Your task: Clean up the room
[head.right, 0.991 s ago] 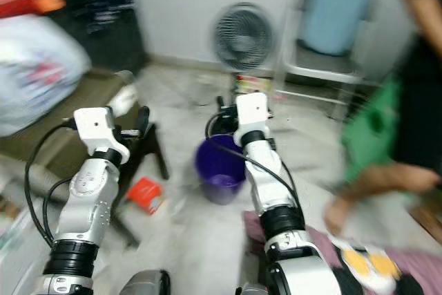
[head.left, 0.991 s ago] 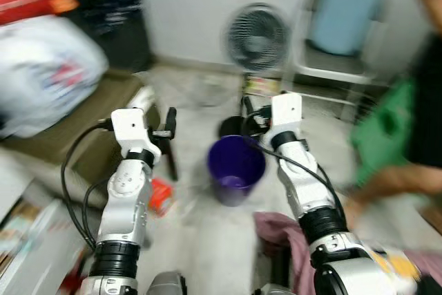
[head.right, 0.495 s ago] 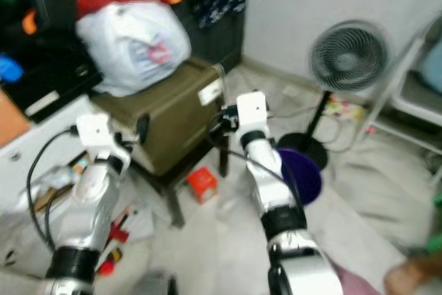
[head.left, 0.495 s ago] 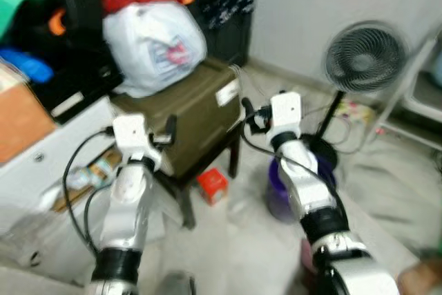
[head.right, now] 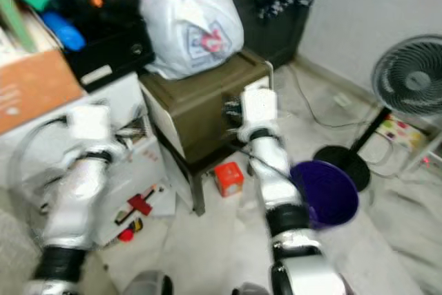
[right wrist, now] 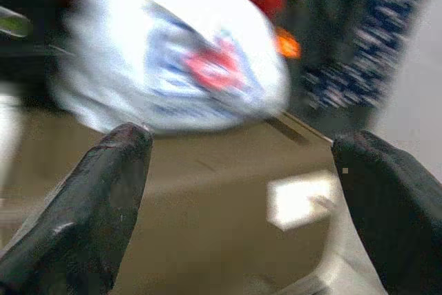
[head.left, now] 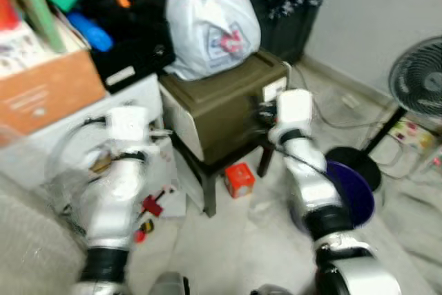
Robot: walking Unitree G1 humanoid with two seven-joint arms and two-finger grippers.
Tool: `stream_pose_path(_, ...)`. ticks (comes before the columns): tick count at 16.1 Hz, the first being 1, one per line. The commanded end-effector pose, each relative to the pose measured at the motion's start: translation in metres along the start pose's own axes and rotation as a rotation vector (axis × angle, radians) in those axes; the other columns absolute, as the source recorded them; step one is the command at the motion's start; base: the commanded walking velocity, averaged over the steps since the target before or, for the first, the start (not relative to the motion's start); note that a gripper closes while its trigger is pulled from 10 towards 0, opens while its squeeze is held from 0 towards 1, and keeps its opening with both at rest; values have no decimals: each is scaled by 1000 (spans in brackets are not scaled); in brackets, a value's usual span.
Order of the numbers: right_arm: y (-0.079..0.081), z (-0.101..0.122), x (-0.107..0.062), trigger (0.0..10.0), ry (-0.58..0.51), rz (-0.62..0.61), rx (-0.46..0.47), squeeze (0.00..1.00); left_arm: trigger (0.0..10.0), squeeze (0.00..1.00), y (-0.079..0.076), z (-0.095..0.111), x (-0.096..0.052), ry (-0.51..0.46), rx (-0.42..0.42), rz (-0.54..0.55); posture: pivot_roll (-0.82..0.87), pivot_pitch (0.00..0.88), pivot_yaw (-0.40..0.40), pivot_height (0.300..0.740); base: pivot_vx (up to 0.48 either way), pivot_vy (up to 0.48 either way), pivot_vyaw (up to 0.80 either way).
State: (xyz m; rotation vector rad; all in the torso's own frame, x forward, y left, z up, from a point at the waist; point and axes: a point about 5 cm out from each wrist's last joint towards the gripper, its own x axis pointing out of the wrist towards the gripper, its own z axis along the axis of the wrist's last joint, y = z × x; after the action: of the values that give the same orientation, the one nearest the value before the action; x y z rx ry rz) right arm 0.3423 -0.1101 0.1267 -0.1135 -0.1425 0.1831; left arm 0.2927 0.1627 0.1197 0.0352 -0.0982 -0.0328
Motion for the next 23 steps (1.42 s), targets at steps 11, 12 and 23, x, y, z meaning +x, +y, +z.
stream_pose_path(11, -29, -7, -8, 10000, 32, -70, -58, 0, 10000, 0, -12, 0, -30, -10, 134, -228, -58, 0, -2, 740, 0, 0, 800)
stream_pose_path(12, -28, -8, -8, 10000, 33, -70, -58, 0, 10000, 0, -12, 1, -28, -14, 136, -221, -58, 0, -4, 740, 0, 0, 513)
stream_pose_path(23, -48, -13, -14, 10000, 62, -148, -148, 0, 10000, 0, -6, -15, -35, 100, 55, -266, -57, 0, -7, 740, 0, 0, 391)
